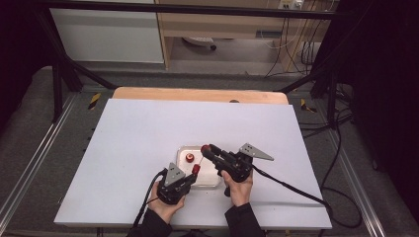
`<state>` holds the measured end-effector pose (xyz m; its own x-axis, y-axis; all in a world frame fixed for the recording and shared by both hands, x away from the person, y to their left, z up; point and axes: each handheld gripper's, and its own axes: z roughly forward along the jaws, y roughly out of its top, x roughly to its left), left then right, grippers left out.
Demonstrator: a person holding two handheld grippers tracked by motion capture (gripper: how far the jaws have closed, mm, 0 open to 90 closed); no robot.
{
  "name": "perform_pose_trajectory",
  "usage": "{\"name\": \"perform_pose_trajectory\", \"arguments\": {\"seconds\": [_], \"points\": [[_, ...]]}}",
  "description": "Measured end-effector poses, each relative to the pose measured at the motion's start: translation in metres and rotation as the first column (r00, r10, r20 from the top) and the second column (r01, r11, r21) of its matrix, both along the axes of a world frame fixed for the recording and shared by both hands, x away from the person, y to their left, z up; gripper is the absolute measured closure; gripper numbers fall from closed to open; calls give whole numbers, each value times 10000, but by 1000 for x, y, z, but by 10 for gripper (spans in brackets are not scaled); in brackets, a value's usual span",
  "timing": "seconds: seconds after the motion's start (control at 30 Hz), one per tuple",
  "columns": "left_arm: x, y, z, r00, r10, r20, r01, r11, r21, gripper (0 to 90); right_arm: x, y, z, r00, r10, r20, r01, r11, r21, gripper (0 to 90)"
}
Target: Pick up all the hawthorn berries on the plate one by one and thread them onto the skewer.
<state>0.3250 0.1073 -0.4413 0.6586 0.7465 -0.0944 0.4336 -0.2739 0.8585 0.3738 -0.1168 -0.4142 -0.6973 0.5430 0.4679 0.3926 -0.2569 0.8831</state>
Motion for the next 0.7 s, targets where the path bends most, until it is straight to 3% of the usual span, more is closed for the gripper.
{"name": "perform_pose_trajectory", "arguments": {"seconds": [0.17, 0.23, 0.4, 0.47, 0.53, 0.7], "points": [[-4, -1, -2, 9999, -107, 100, 110, 9996, -271, 884, -6, -1, 2, 9995, 32, 318, -30, 10000, -64, 633], [-7, -3, -1, 9996, -122, 256, 130, 9995, -295, 885, -6, -2, 3, 9999, 40, 153, -40, 10000, 3, 634], [-9, 0, 4, 9993, -97, 357, 110, 9992, -375, 887, -2, -4, 3, 9998, -132, -140, 139, 9985, 534, 636], [-9, 0, -1, 9998, -163, 60, 164, 9998, -148, 887, -1, -4, 2, 9994, -327, -115, 335, 9966, 755, 636], [-10, 1, -6, 9998, -182, 52, 183, 9997, -163, 887, 0, -10, 7, 9985, -529, -142, 542, 9911, 1219, 637], [-8, 2, 1, 9994, -8, 357, 31, 9980, -633, 887, 0, -12, 9, 9993, -222, -310, 253, 9942, 1041, 635]]}}
